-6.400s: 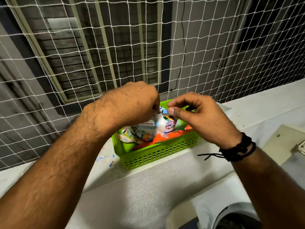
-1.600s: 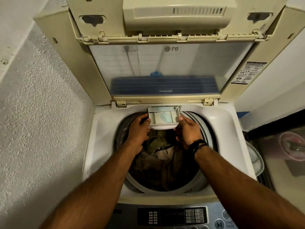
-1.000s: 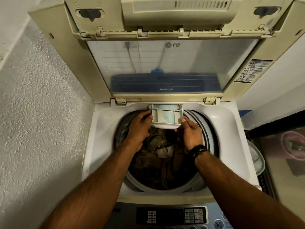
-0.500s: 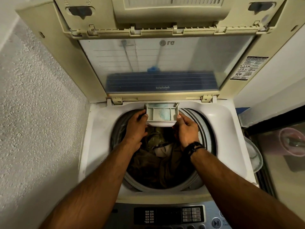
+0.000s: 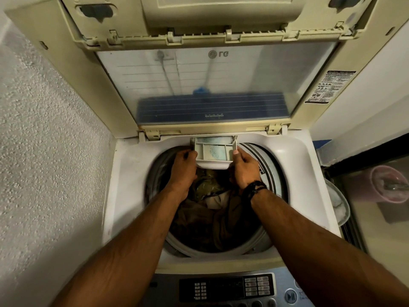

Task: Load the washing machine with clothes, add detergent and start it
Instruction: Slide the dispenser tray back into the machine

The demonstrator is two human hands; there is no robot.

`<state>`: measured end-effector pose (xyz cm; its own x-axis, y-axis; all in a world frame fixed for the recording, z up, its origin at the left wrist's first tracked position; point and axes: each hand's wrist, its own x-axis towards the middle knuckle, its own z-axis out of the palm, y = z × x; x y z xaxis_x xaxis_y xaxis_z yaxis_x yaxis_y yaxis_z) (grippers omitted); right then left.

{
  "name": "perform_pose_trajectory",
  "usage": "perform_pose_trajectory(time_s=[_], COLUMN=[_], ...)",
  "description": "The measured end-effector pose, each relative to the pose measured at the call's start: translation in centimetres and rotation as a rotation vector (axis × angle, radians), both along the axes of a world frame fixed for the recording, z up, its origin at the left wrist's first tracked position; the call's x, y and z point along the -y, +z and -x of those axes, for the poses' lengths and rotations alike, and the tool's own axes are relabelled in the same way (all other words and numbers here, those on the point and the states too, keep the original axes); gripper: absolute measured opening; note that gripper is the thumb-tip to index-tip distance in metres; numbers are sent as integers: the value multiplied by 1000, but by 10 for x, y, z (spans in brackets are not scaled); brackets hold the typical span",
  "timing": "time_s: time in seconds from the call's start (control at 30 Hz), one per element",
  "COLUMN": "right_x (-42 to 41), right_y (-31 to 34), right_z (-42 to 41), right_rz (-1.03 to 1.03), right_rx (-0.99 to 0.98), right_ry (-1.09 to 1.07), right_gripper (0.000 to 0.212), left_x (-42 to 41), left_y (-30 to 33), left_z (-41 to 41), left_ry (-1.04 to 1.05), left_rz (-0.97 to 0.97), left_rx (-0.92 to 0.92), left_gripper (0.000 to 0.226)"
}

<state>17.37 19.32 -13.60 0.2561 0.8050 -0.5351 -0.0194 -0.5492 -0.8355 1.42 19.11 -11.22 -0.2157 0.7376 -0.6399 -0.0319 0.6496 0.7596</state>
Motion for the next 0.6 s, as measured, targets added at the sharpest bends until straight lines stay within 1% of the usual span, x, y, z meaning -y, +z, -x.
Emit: perform_pose_trajectory(time_s=[0.13,0.3,0.47,0.6], right_x=[5,6,4,3], right_y=[-3,3,2,3], right_z=[4,9,9,8], right_rz=[-69,-100,-109,-123], right_rx=[55,175,251,291], right_ry=[29,5,46,70], right_gripper=[41,40,40,40], left_x=[-7,-12,-11,-12], left_y=[-2,-5,-9,-13], left_z=[-1,-6,-11,-17], left_ry=[-25,-85,-58,-29], left_rz=[-21,-49,-51,-89], left_rx=[-28,-104,-125,-172], left_gripper=[25,49,55,53])
